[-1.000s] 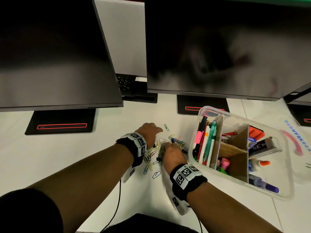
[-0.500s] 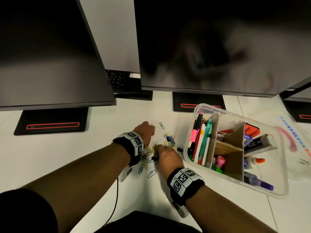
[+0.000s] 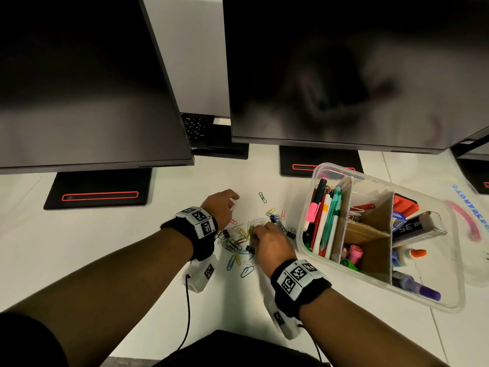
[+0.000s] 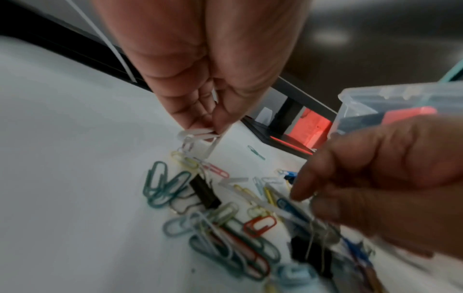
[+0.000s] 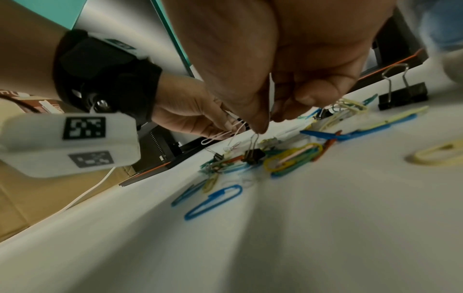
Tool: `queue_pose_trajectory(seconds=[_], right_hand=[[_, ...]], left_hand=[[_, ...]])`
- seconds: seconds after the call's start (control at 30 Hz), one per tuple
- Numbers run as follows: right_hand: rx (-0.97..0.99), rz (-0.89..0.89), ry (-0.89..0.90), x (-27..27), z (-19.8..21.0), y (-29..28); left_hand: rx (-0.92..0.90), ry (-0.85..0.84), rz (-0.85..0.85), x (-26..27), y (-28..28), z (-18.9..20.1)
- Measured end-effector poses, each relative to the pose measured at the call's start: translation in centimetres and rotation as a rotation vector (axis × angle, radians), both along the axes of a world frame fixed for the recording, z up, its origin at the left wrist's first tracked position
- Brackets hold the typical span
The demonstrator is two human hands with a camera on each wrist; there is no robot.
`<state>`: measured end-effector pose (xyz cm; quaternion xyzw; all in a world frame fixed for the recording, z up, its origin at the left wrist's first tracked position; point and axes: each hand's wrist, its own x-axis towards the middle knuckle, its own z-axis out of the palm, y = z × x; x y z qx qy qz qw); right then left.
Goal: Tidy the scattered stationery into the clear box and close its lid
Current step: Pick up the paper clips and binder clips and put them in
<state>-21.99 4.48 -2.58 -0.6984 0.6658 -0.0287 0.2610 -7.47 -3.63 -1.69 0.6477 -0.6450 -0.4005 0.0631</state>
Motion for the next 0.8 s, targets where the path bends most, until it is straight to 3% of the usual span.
queue_pose_trajectory(seconds=[0.17, 0.47, 0.6, 0.8], right_hand=[[0.101, 0.033, 0.038, 0.7, 0.0, -0.1], [-0.134, -0.107, -0.182, 1.5, 3.8, -0.1], [-0.202, -0.213, -0.283, 1.5, 6.6, -0.6], [-0.239, -0.394, -0.408, -0.7, 10.3, -1.9]], left_hand=[[0.025, 0.134, 0.090, 1.1, 0.6, 0.5], [-0.113, 0.122, 0.086, 1.5, 0.7, 3.9], [-0.053, 0.316, 0.157, 0.5, 0.6, 6.7], [-0.074, 0.522, 0.069, -2.3, 0.3, 11.4]])
